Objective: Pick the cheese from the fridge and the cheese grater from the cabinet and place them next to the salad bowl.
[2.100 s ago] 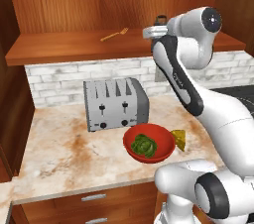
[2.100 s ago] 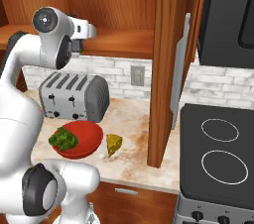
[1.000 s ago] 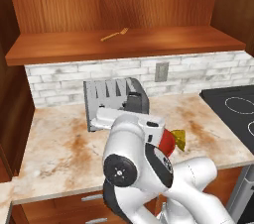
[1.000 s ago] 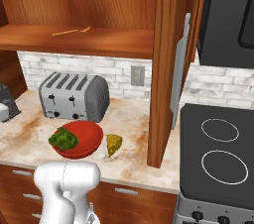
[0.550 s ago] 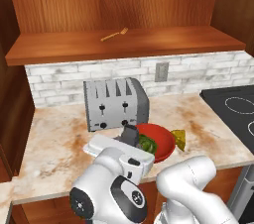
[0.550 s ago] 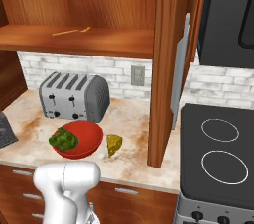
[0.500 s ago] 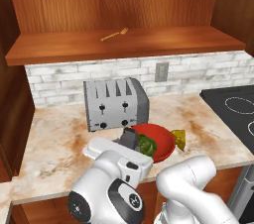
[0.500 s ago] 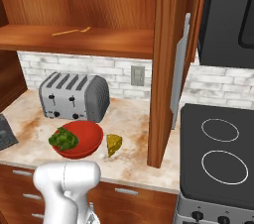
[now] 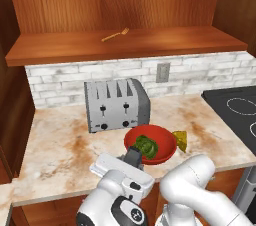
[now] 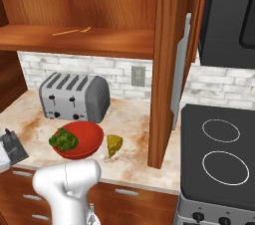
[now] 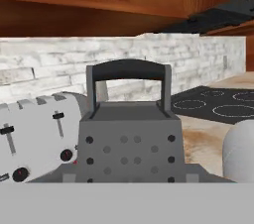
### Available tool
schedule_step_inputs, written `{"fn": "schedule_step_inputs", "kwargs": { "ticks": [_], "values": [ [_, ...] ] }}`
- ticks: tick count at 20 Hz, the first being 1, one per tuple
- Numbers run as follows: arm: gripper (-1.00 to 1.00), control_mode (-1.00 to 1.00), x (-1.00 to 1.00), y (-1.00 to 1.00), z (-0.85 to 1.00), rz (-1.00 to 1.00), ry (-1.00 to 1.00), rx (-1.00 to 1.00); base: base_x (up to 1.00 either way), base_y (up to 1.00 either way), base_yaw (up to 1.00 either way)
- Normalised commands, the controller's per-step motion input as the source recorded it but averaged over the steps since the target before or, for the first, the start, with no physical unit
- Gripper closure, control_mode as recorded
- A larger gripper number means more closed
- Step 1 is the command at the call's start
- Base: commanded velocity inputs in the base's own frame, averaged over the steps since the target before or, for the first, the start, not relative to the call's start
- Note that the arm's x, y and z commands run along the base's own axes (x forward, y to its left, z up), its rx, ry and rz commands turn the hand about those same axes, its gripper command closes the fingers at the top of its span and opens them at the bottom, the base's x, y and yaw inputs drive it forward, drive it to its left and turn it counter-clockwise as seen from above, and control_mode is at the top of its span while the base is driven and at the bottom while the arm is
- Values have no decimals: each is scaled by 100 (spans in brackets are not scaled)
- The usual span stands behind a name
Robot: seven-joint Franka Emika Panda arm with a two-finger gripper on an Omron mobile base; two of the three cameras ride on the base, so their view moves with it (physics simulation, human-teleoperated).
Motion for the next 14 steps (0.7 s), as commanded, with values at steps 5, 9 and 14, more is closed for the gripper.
{"fn": "schedule_step_inputs", "kwargs": {
  "ticks": [5,9,14],
  "values": [
    [100,-100,2,-10,-3,11,-2,-1,0,0,0],
    [100,-100,19,0,0,7,-10,-6,0,0,0],
    [100,-100,40,0,-1,2,-3,-2,0,0,0]
  ]
}}
